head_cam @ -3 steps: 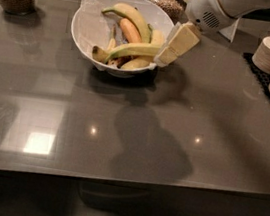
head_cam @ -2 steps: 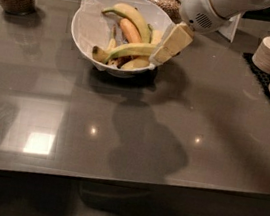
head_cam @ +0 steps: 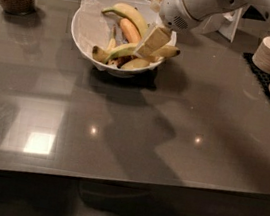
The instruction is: Pick banana from white bowl
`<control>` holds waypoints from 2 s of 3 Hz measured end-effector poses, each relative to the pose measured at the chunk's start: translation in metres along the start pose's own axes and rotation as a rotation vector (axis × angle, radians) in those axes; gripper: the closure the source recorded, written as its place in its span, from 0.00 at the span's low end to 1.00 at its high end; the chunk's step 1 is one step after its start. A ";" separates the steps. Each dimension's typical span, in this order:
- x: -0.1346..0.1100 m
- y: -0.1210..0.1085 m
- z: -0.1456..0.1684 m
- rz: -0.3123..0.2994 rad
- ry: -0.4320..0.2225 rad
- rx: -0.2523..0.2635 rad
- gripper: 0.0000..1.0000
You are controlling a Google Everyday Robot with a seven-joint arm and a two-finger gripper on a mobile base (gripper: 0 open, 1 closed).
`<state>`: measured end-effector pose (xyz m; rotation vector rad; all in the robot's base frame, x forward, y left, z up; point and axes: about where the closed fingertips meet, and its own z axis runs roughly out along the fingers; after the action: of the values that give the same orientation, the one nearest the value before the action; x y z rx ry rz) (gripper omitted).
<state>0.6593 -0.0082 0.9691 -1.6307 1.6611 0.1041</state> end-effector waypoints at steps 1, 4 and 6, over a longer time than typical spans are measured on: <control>0.003 0.002 0.020 -0.002 0.002 -0.024 0.44; 0.039 0.005 0.064 0.017 0.077 -0.068 0.44; 0.062 0.000 0.079 0.041 0.128 -0.064 0.66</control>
Offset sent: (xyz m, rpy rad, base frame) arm 0.0237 0.0104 -0.0461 -0.0359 0.0324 0.0165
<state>0.7049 -0.0138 0.8800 -1.6818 1.8052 0.0749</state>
